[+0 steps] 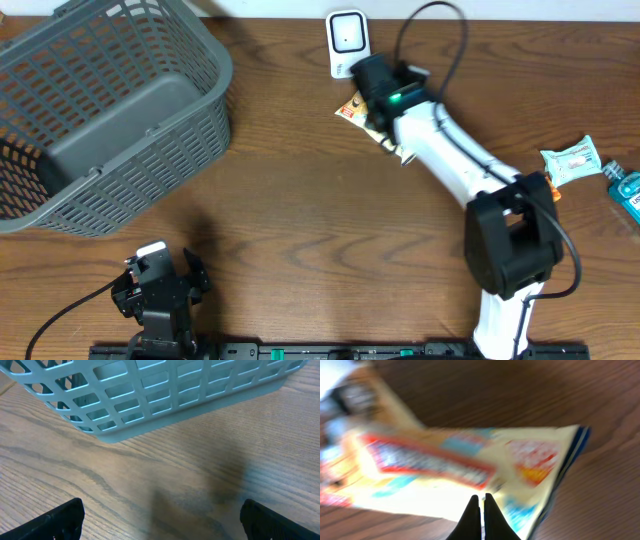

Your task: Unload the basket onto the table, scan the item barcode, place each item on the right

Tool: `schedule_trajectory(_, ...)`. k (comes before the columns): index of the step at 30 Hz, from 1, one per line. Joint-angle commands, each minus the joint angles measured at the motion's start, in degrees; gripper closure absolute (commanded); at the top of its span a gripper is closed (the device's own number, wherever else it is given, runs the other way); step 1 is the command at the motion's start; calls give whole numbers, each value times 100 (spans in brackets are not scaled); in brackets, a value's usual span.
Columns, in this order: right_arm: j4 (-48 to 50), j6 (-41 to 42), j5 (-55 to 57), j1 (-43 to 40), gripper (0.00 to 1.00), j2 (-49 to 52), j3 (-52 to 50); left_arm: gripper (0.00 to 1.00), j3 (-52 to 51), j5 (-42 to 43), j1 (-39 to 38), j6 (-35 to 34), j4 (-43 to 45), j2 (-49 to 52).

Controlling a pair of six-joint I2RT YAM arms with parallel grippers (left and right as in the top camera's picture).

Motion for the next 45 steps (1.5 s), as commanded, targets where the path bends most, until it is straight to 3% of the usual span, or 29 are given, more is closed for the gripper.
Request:
schedule_trajectory(1, -81, -485, -509, -260, 99, 238, 13, 0, -111, -31, -13, -50, -249, -35)
schedule_trajectory(13, -619, -916, -1084, -57, 99, 1674, -181, 0, -111, -31, -13, -50, -249, -35)
schedule_trajectory(25, -2024, -918, -1652, 96, 99, 1620, -190, 0, -109, -31, -13, -50, -249, -35)
schedule_trajectory(34, -2706, -962, -1956, 1346, 99, 566, -190, 0, -109, -31, -13, -50, -249, -35)
schedule_trajectory(37, -2612, -907, -1550, 1862, 99, -149, -190, 0, -111, -31, -13, -50, -249, -35)
schedule_trajectory(40, -2549, -326, -382, 2192, 99, -852, -190, 0, -111, -31, -13, -50, -249, -35)
schedule_trajectory(45, -2461, 463, 1165, 2006, 99, -1388, -190, 0, -109, -31, -13, -50, -249, -35)
